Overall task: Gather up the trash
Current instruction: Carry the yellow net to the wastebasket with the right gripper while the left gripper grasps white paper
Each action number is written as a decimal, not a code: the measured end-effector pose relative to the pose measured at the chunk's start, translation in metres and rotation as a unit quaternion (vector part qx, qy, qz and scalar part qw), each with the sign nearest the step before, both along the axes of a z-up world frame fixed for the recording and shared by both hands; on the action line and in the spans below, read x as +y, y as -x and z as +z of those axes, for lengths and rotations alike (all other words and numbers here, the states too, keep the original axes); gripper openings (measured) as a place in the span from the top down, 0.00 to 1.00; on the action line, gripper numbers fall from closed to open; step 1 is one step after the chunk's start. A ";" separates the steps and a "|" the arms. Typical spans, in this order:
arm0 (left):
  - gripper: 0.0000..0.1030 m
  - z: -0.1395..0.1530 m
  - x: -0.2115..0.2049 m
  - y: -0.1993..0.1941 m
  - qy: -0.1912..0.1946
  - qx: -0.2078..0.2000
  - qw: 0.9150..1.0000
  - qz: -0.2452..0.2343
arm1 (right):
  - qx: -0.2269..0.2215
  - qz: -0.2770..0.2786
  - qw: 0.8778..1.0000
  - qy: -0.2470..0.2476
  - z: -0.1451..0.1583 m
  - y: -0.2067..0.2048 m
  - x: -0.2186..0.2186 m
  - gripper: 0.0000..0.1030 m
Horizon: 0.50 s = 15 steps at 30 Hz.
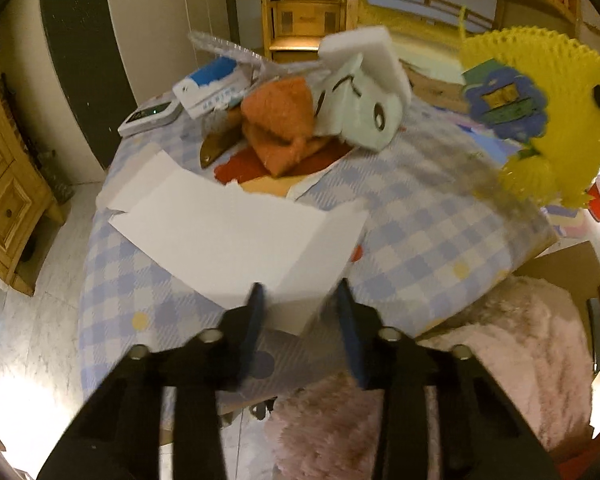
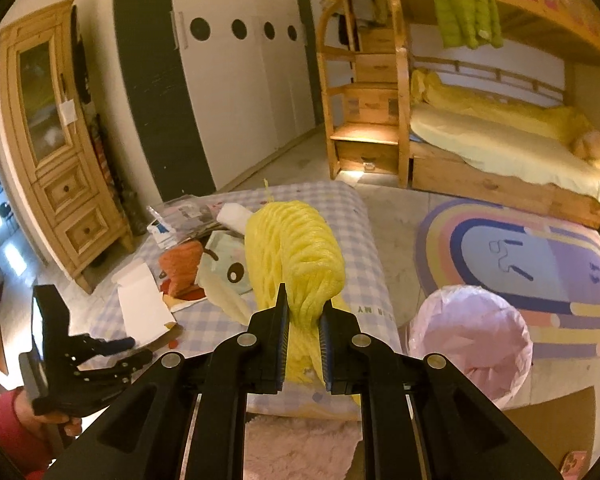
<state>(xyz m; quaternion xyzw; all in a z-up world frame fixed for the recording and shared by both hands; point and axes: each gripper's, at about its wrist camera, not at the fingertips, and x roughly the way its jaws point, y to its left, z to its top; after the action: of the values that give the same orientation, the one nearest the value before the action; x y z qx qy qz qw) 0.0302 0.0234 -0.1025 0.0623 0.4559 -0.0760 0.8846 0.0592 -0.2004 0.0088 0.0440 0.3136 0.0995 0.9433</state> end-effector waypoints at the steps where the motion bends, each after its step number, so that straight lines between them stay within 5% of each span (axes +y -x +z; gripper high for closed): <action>1: 0.75 0.000 0.001 0.000 -0.002 -0.002 1.000 0.000 | 0.000 -0.002 1.000 -0.002 -0.001 0.002 -0.002 0.87; 6: 0.98 0.016 0.006 0.008 0.005 -0.020 1.000 -0.008 | -0.004 -0.007 1.000 -0.011 0.004 0.009 -0.006 0.87; 15: 1.00 0.136 -0.008 0.033 0.094 -0.129 0.985 -0.071 | -0.039 -0.033 0.999 -0.018 0.026 0.032 -0.027 0.87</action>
<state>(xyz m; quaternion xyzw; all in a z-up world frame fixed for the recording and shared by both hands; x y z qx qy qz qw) -0.0033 0.0153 0.0337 0.0201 0.3231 -0.1727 0.9303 0.0268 -0.2275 0.0350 0.0671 0.2729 0.0757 0.9567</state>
